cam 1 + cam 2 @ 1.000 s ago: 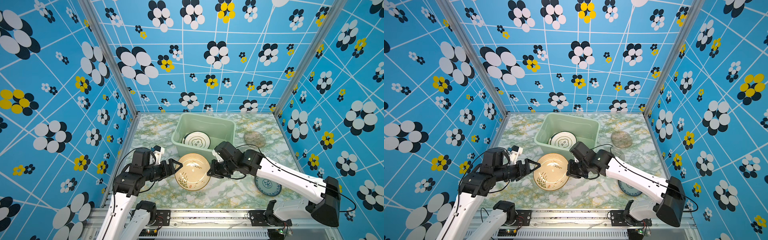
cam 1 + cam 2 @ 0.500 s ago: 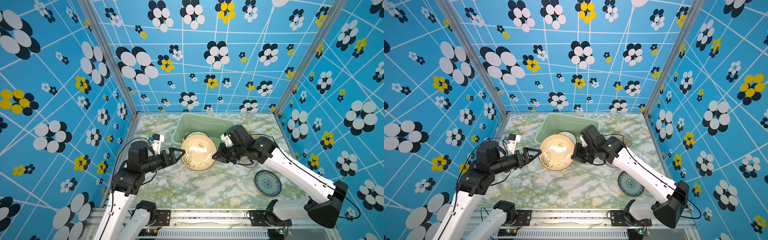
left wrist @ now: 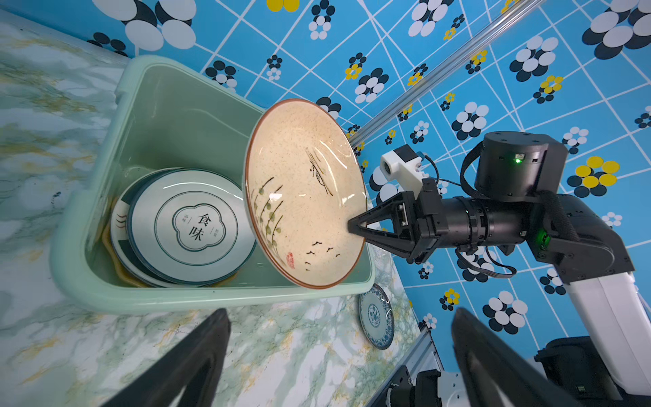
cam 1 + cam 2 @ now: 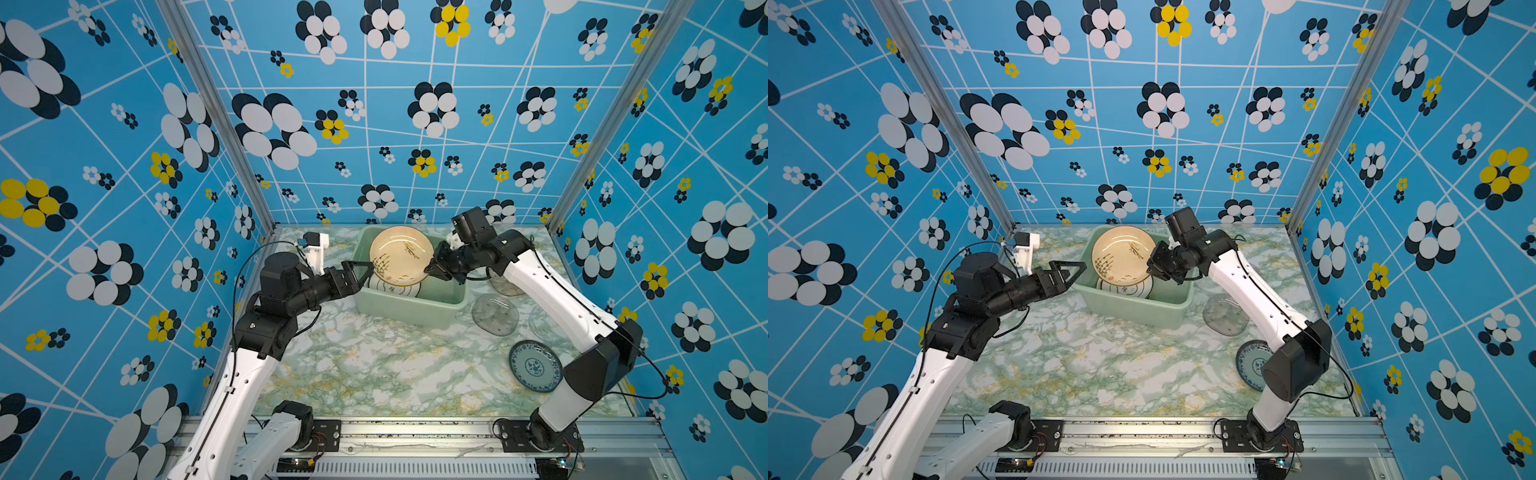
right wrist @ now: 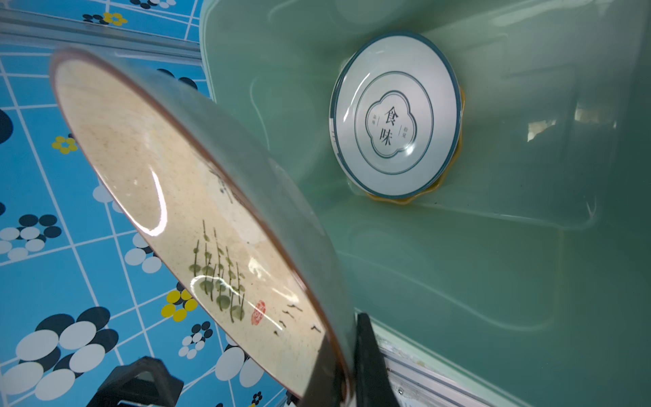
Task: Place the plates into the plastic bin on the countertop
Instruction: Place the plate in the plastic bin.
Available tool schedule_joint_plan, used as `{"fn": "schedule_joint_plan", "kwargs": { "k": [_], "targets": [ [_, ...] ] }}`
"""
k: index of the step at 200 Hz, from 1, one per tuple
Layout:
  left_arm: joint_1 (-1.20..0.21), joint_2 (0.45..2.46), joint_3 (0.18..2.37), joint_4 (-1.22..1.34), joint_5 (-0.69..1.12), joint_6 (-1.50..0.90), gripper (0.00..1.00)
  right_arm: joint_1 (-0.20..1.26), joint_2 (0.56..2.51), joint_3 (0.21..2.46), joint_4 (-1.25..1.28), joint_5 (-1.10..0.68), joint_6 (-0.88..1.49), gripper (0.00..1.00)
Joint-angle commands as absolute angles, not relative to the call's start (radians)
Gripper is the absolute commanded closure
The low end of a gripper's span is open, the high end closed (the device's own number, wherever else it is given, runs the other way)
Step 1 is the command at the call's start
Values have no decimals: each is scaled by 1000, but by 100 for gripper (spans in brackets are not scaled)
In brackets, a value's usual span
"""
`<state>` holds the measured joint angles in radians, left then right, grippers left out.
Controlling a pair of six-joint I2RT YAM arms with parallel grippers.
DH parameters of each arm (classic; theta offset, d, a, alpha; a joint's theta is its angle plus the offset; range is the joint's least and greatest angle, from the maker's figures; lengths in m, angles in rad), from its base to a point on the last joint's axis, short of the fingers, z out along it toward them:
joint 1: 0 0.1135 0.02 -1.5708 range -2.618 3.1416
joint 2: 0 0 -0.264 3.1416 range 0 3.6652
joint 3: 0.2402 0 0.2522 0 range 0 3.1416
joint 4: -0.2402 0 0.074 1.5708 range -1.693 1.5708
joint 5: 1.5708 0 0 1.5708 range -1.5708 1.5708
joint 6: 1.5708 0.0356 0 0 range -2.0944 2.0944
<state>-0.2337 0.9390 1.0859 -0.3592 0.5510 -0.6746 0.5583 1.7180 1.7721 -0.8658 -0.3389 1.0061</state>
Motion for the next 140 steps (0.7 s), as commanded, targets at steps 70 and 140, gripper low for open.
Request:
{"fn": "schedule_joint_plan", "kwargs": {
  "k": [70, 140],
  "targets": [
    [-287, 1150, 1180, -266, 354, -488, 1, 523, 2034, 2070, -890, -431, 877, 100],
    [-287, 1208, 1166, -258, 335, -472, 1, 525, 2148, 2058, -865, -423, 885, 100]
  ]
}}
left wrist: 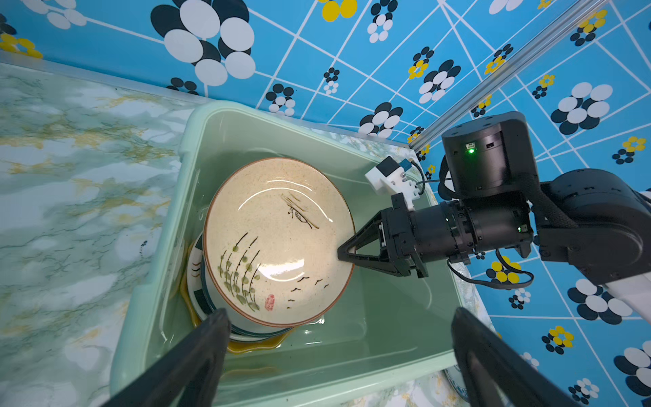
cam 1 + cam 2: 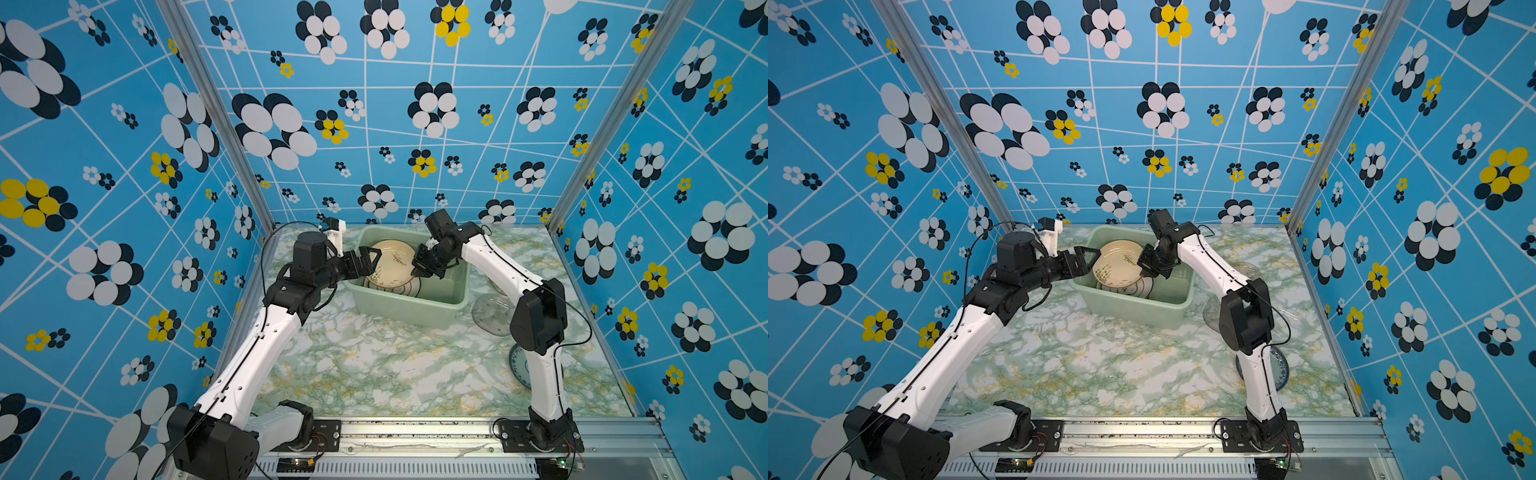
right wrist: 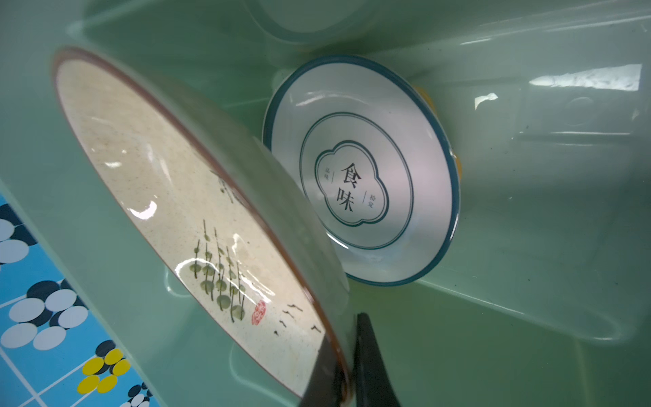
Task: Place the plates into the plastic bin on the countertop
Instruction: Place the plate in the plastic bin.
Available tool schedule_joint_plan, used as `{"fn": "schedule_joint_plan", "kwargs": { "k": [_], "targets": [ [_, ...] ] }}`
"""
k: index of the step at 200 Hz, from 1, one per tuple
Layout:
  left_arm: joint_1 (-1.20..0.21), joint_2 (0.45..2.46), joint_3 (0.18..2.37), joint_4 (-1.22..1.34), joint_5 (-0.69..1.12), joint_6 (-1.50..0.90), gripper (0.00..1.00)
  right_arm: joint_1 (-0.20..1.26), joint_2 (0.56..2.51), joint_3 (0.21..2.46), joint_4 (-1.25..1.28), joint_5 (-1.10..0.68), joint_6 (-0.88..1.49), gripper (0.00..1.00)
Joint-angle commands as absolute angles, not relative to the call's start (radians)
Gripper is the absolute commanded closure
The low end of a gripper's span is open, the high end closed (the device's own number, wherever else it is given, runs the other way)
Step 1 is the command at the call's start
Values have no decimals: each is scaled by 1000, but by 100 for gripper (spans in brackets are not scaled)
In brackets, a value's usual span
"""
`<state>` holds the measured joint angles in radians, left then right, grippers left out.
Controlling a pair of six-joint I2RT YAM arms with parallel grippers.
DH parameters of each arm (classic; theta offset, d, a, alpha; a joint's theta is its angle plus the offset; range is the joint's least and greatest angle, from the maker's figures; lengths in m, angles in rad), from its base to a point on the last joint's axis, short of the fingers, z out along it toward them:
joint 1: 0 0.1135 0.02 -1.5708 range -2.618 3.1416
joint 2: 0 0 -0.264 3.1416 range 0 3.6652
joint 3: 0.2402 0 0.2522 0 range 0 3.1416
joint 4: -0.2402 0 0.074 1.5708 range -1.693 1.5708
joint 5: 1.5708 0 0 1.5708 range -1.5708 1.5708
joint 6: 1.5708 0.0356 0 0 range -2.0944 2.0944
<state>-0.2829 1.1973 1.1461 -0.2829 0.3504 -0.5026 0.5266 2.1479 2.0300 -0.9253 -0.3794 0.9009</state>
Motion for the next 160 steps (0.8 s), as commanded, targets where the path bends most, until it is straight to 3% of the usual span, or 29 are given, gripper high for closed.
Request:
{"fn": "schedule_joint_plan", "kwargs": {
  "k": [1, 160],
  "targets": [
    [-288, 1209, 1164, -257, 335, -472, 1, 525, 2149, 2057, -864, -423, 886, 100],
    [-276, 1226, 1141, -285, 330, -463, 1, 546, 2231, 1912, -783, -437, 907, 100]
  ]
}}
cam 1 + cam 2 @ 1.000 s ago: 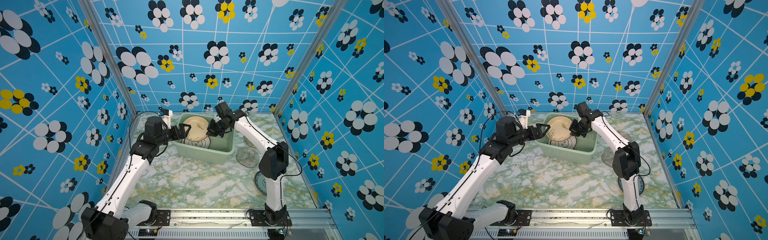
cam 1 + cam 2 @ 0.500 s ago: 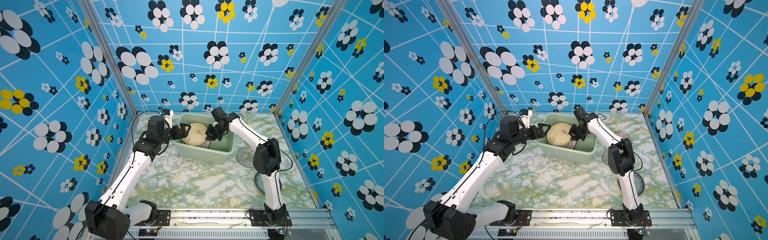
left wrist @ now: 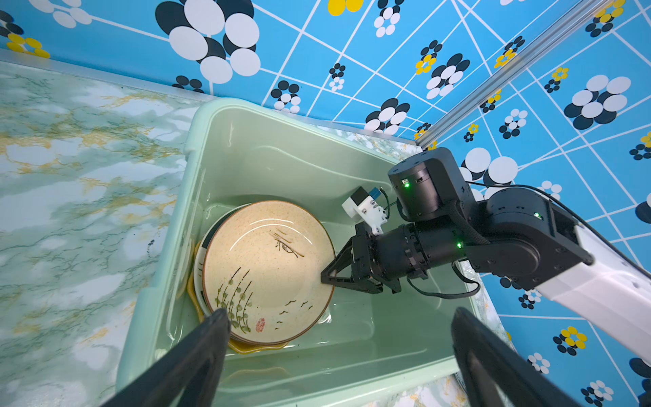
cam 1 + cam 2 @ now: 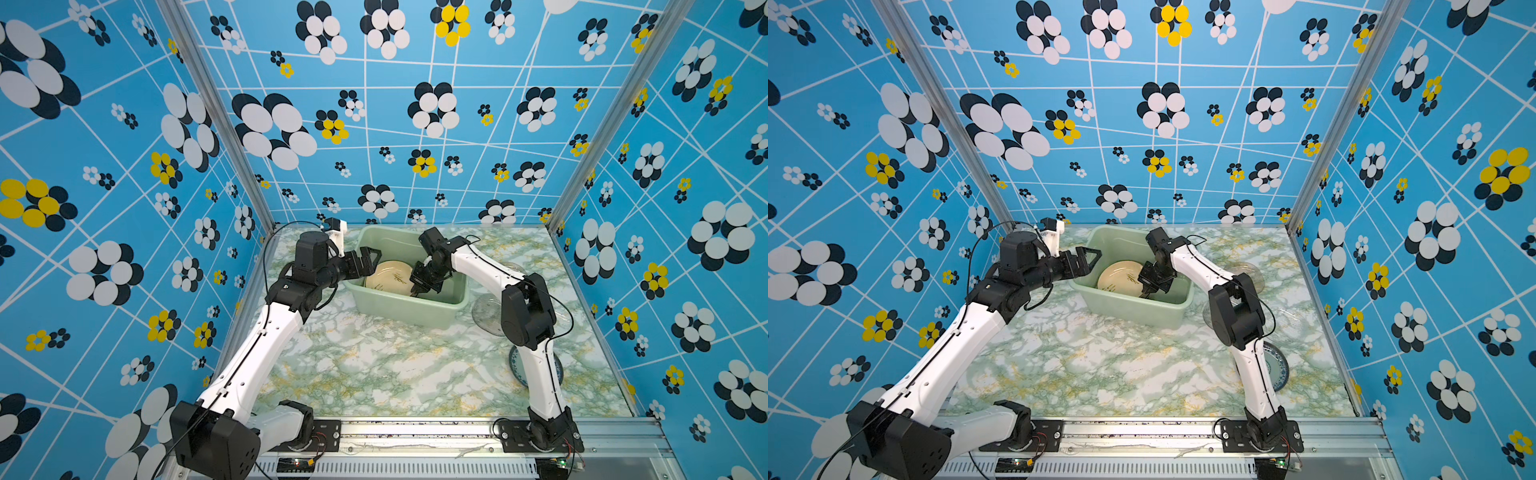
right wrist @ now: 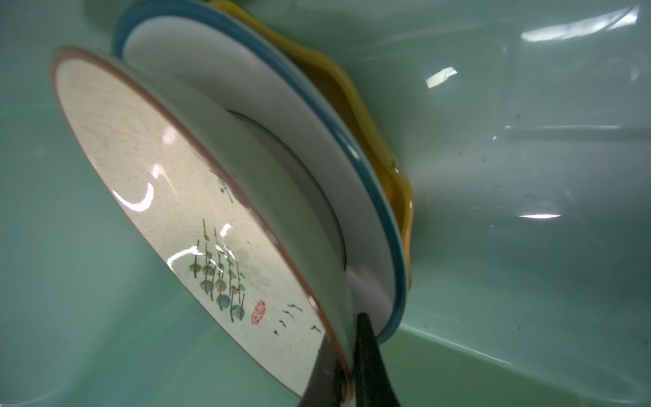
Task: Place the plates into the plastic bin on the countertop
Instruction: Place the plate in the plastic bin.
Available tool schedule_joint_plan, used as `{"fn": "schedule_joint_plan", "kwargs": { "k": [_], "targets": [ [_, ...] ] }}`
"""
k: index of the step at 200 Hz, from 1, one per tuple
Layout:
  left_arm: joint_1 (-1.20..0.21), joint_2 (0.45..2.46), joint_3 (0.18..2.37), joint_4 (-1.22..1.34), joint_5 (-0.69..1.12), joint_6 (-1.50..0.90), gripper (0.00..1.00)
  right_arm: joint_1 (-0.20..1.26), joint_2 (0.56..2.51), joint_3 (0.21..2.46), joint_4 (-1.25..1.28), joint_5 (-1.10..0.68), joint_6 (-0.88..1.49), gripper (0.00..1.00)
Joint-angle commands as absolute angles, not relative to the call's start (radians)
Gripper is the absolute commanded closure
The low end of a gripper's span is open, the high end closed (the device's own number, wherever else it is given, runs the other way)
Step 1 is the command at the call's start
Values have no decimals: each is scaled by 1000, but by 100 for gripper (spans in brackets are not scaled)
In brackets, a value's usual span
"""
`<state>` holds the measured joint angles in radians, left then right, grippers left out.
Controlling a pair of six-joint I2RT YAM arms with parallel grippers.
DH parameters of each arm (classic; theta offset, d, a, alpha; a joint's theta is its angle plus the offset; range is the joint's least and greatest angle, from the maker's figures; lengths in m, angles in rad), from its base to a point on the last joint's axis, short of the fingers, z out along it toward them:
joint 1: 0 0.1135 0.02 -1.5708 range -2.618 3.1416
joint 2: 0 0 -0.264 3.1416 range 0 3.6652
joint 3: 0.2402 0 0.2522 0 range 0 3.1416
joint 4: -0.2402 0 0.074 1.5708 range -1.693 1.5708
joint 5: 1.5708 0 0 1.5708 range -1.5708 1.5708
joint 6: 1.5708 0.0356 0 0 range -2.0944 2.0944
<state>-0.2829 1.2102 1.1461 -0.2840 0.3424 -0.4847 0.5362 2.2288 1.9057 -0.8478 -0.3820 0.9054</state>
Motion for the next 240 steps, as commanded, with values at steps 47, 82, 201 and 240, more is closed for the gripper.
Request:
{"fn": "schedule_joint_plan", "kwargs": {
  "k": [47, 82, 201, 240],
  "targets": [
    [-266, 1217, 1142, -302, 324, -463, 1, 546, 2250, 1903, -768, -452, 913, 90],
    [-258, 1201, 1145, -315, 318, -460, 1, 546, 2240, 1900, -762, -454, 914, 79],
    [-255, 1102, 1227, -433, 361, -414, 1, 545, 2020, 1999, -876, -387, 812, 23],
    [-315, 1066, 1310, -546, 431, -384, 1, 507, 1882, 2055, -976, -348, 770, 23]
  ]
}}
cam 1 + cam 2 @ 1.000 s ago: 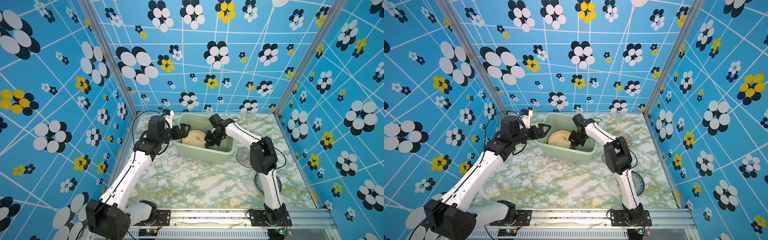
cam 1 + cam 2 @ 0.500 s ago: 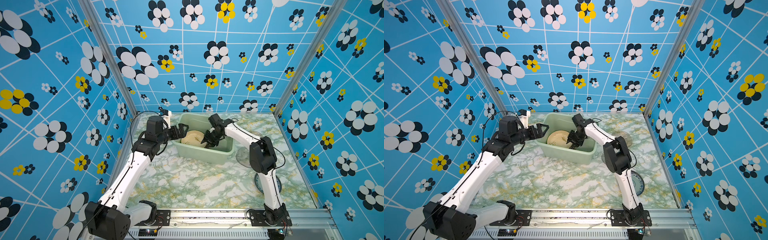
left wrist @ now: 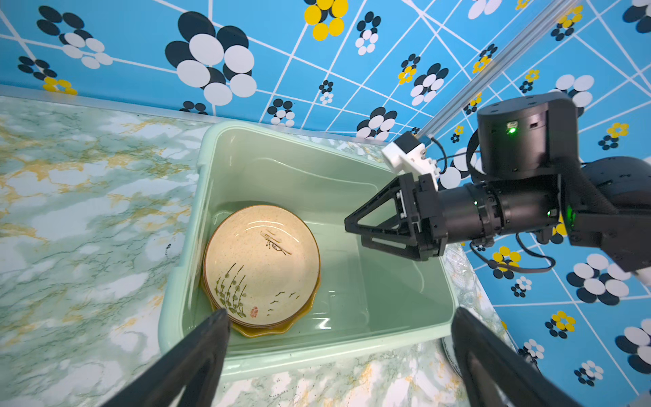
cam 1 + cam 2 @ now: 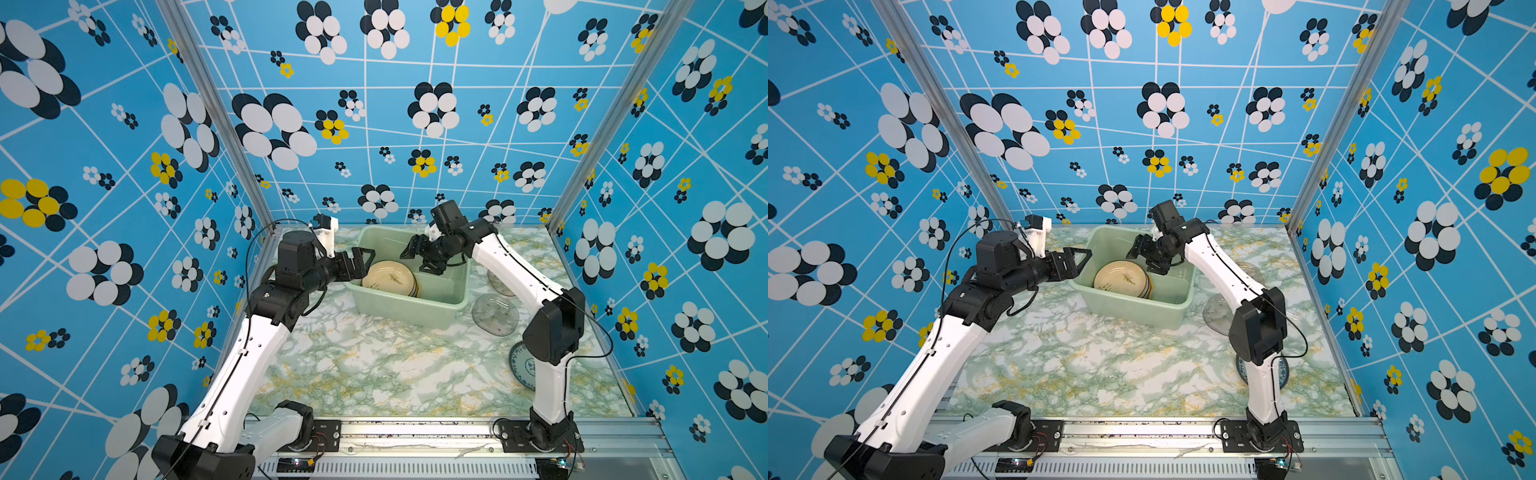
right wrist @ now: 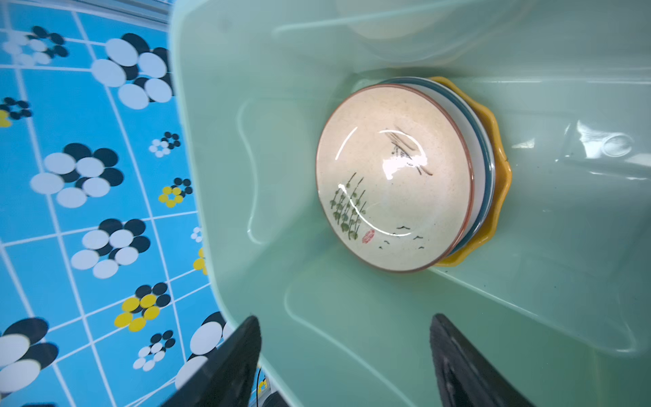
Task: Place the plates into the plastic bin on the countertop
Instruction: Place the plate in the plastic bin, then pick up the plate from the bottom-right of the table.
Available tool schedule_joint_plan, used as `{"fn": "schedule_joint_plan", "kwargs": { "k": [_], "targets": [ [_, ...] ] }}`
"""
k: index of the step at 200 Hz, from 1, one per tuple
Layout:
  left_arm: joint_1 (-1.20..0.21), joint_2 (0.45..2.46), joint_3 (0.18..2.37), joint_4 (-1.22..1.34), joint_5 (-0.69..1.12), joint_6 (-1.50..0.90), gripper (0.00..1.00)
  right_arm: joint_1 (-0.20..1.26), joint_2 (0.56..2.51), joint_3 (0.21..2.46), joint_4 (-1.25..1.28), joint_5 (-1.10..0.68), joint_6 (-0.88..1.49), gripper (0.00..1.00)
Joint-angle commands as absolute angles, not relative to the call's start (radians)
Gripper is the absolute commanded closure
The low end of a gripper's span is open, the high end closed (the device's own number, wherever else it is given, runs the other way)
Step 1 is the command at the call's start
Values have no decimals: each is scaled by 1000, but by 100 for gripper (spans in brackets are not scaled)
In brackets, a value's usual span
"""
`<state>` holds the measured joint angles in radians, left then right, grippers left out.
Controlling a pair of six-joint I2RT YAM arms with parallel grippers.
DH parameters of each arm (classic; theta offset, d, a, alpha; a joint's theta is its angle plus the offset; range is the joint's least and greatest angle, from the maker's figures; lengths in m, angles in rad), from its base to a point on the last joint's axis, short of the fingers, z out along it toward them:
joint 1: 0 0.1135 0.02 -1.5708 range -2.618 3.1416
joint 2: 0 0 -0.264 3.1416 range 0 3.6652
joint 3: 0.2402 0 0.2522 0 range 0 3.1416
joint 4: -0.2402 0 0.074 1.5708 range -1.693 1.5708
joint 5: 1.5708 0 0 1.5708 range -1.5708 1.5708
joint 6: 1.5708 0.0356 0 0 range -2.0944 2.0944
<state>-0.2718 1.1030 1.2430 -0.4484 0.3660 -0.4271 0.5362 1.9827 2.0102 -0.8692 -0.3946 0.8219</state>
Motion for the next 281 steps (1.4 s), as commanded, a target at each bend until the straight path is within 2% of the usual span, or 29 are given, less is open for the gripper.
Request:
{"fn": "schedule_joint_plan", "kwargs": {
  "k": [1, 31, 58, 95, 147, 216, 281],
  "targets": [
    [-318, 1066, 1314, -551, 432, -384, 1, 506, 1878, 2056, -977, -347, 768, 23],
    [-460, 1077, 1389, -666, 410, -405, 1, 459, 1736, 2050, -985, -336, 767, 23],
    [-630, 1070, 1387, -670, 334, -509, 1, 430, 1569, 1952, -899, -284, 819, 25],
    [-900, 1071, 1301, -515, 171, -729, 1, 424, 1296, 1753, -825, -53, 852, 24],
    [-1203, 1339, 1397, -503, 1, -952, 2, 423, 1016, 1592, -738, 41, 901, 21],
    [-1338, 1768, 1476, -231, -59, -1299, 8, 423, 821, 1448, -751, 234, 1007, 20],
    [-1342, 2038, 1604, -132, -43, -1396, 16, 423, 735, 1389, -826, 312, 1044, 20]
  ]
}}
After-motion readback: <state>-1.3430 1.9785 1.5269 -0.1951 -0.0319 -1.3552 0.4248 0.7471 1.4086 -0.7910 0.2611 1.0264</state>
